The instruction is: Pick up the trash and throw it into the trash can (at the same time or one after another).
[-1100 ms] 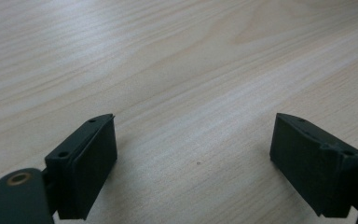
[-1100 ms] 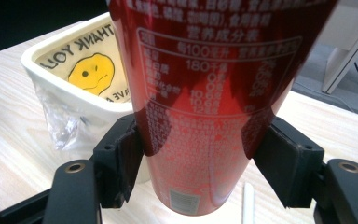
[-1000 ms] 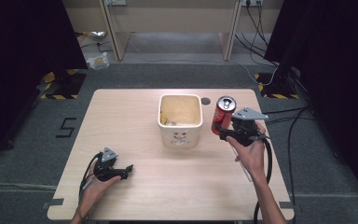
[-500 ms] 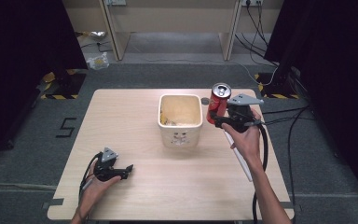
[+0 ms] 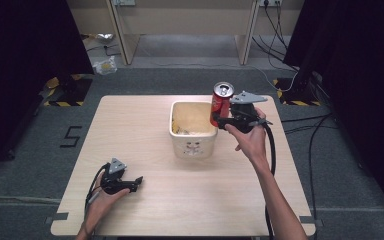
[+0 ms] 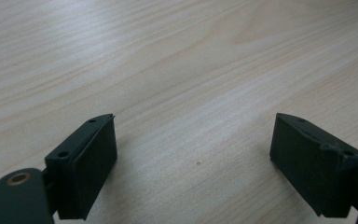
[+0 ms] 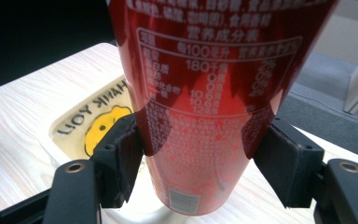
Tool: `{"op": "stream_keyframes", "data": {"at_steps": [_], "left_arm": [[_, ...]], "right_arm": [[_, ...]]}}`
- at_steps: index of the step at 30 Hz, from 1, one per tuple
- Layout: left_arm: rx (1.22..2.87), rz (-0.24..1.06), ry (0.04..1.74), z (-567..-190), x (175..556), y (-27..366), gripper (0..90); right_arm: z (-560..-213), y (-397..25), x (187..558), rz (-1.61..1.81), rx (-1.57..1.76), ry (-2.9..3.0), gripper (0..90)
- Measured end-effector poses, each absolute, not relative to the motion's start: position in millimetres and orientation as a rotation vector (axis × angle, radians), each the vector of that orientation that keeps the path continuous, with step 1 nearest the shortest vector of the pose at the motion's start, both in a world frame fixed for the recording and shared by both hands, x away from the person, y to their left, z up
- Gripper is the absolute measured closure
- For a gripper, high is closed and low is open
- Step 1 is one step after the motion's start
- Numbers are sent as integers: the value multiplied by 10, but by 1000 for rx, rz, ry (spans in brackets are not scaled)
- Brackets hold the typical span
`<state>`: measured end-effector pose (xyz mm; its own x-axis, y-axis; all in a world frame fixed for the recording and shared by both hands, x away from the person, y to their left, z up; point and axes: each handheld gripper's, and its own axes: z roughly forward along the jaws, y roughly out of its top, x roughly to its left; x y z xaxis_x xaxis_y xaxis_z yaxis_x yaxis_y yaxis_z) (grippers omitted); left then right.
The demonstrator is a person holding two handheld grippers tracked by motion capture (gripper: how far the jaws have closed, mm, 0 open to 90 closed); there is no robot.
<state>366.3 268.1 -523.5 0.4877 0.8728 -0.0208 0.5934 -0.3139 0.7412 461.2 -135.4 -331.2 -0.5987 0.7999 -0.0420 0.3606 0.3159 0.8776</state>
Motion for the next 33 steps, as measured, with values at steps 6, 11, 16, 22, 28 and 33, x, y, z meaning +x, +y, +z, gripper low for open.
{"op": "stream_keyframes", "data": {"at_steps": [6, 11, 16, 22, 28, 33], "left_arm": [[2032, 509, 1205, -5235, 3663, 2681, 137], [2032, 509, 1205, -5235, 3663, 2682, 137], [2033, 509, 1205, -5235, 3663, 2682, 137], [2034, 511, 1203, -5236, 3663, 2683, 138], [2033, 510, 1204, -5235, 3663, 2682, 138], [2033, 511, 1204, -5236, 3663, 2682, 138]], "right_arm": [[-3312, -1216, 4672, 1271, 986, 2143, 344], [-3345, -1027, 4727, 1276, 949, 2180, 344], [-3387, -854, 4770, 1279, 934, 2212, 343], [-3439, -669, 4825, 1263, 921, 2249, 343], [-3533, -538, 4896, 1259, 935, 2275, 342], [-3590, -467, 4921, 1233, 948, 2293, 343]]}}
